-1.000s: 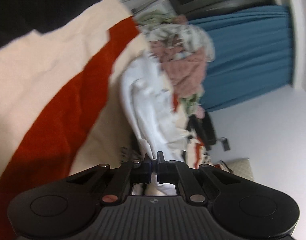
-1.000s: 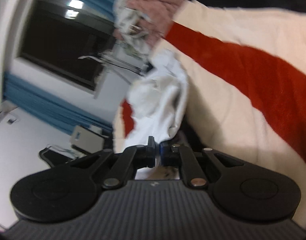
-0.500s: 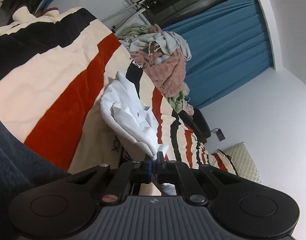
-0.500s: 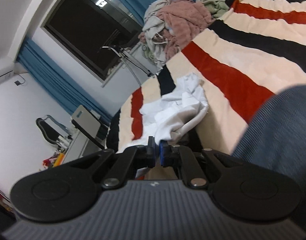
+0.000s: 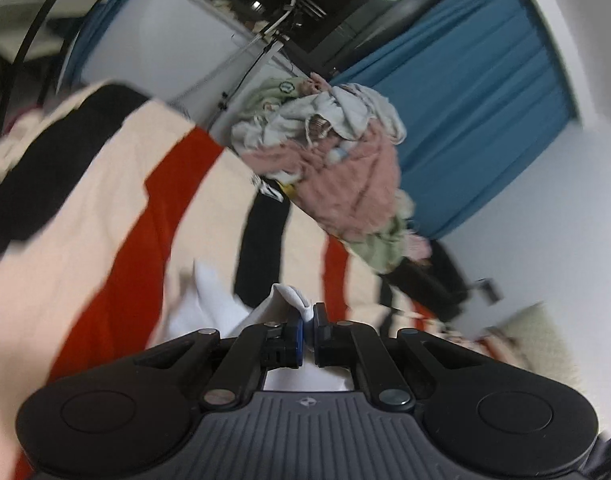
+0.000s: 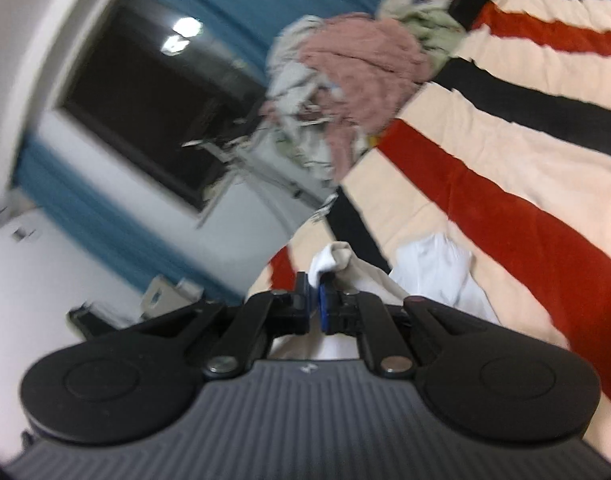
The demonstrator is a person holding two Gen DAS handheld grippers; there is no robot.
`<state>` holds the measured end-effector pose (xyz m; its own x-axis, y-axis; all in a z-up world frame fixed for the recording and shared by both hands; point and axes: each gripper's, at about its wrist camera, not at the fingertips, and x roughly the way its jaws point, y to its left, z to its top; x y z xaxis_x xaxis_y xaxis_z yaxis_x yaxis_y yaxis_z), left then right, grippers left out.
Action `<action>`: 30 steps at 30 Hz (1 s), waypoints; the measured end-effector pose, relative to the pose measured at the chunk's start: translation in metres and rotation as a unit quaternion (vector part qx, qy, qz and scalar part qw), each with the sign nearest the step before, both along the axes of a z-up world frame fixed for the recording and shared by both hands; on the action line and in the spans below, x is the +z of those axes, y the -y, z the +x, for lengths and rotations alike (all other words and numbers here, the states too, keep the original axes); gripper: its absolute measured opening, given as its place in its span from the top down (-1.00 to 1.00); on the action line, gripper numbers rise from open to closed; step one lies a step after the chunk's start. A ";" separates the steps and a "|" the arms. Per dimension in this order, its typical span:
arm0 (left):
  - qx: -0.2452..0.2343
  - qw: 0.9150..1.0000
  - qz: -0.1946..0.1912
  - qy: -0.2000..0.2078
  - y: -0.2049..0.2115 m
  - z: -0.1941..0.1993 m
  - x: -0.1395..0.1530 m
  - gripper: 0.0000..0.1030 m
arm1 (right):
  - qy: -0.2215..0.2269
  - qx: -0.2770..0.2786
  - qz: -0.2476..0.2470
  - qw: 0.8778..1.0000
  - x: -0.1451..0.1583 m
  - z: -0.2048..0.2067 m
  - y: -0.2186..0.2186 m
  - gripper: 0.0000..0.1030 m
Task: Fold clothes
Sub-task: 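Release the collar end with both grippers and withdraw from the folded shirt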
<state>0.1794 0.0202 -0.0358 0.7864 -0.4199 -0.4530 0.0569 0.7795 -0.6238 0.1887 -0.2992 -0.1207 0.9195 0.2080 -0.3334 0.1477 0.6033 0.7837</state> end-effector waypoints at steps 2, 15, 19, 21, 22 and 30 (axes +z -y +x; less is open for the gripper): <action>0.011 1.000 0.023 -0.017 0.011 0.040 -0.015 0.91 | -0.024 0.001 -0.018 1.000 -0.010 0.042 0.003 0.84; -0.030 0.986 0.153 -0.053 0.052 0.139 -0.082 0.91 | -0.111 0.061 -0.152 0.980 -0.088 0.154 0.002 0.80; -0.042 0.982 0.179 -0.039 0.058 0.131 -0.070 0.86 | -0.113 0.070 -0.195 0.972 -0.074 0.149 -0.007 0.73; -0.047 0.980 0.192 -0.032 0.061 0.127 -0.064 0.68 | -0.097 0.078 -0.206 0.971 -0.060 0.138 -0.010 0.44; -0.050 0.979 0.198 -0.029 0.062 0.125 -0.061 0.47 | -0.089 0.082 -0.210 0.970 -0.053 0.132 -0.012 0.06; -0.073 0.972 0.217 0.048 0.059 0.049 0.001 -0.46 | -0.022 0.098 -0.257 0.961 0.008 0.066 -0.029 -0.44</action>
